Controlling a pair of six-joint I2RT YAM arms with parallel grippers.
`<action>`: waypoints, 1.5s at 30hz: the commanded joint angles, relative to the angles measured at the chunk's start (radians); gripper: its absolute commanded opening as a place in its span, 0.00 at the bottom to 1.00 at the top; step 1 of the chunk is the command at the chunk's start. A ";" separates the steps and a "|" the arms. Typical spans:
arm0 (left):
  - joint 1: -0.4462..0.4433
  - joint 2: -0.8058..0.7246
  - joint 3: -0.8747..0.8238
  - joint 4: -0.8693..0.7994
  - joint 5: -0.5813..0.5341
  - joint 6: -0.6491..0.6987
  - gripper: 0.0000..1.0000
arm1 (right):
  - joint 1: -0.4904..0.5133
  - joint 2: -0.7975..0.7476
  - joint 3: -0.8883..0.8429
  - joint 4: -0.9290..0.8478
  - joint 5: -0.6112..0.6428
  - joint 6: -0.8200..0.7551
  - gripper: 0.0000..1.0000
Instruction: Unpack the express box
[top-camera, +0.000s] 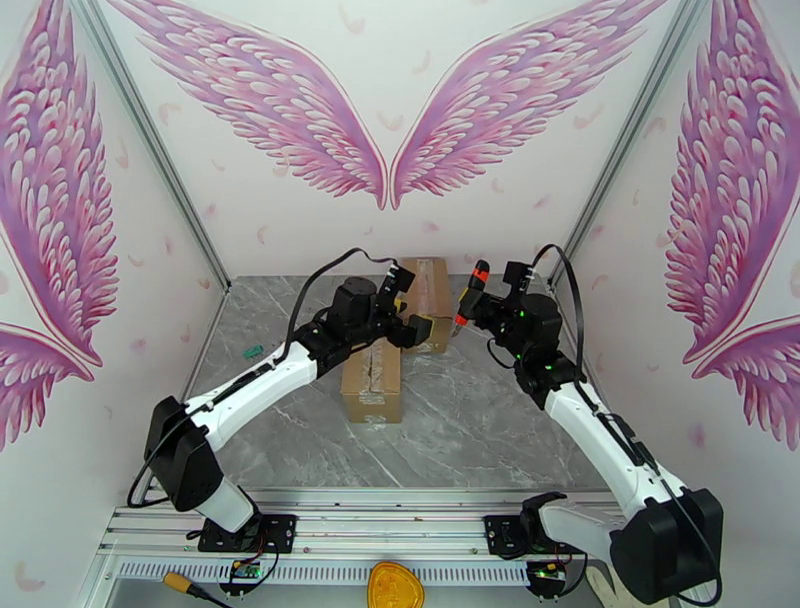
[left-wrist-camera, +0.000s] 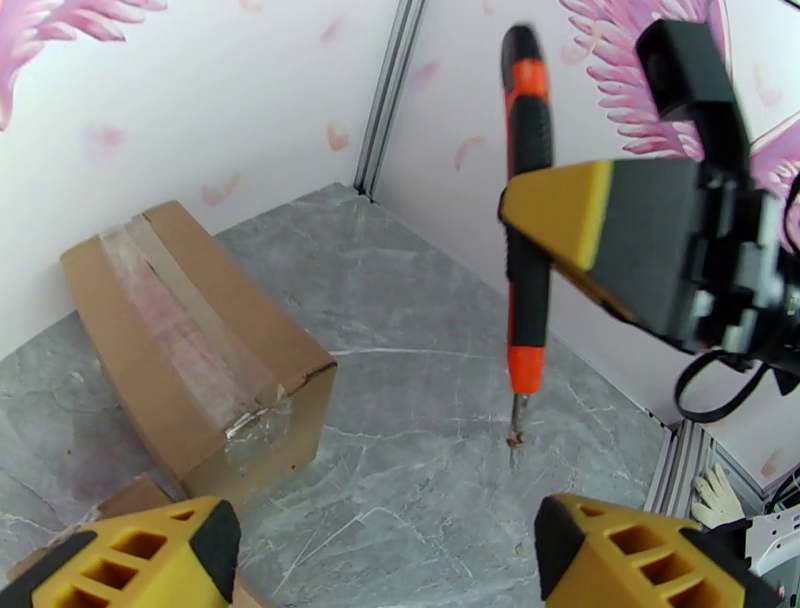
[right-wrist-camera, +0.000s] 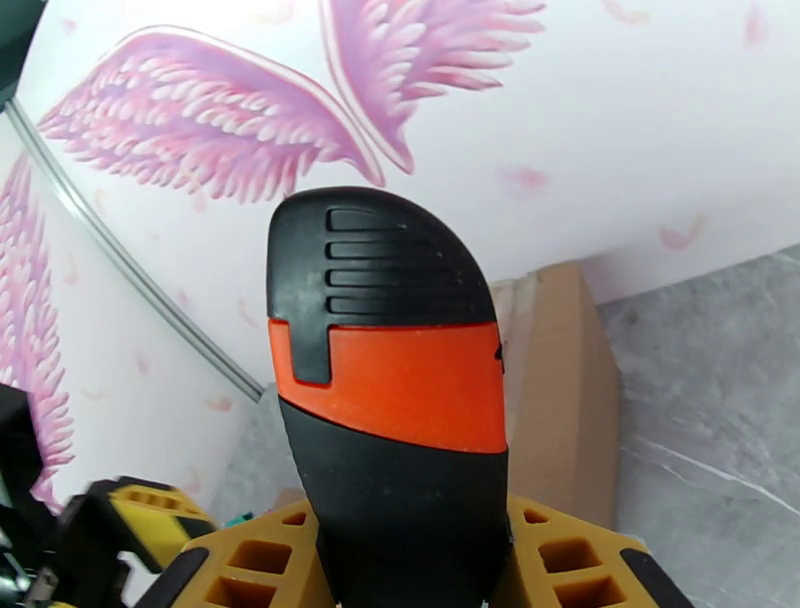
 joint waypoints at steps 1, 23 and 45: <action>-0.021 0.019 0.044 0.056 0.053 -0.003 0.80 | 0.029 -0.039 -0.027 0.072 0.028 0.019 0.39; -0.055 0.092 0.052 0.174 0.159 0.013 0.56 | 0.143 -0.088 -0.053 0.134 0.084 0.014 0.39; -0.059 0.084 0.057 0.172 0.065 0.099 0.05 | 0.166 -0.096 -0.067 0.025 0.266 0.160 0.73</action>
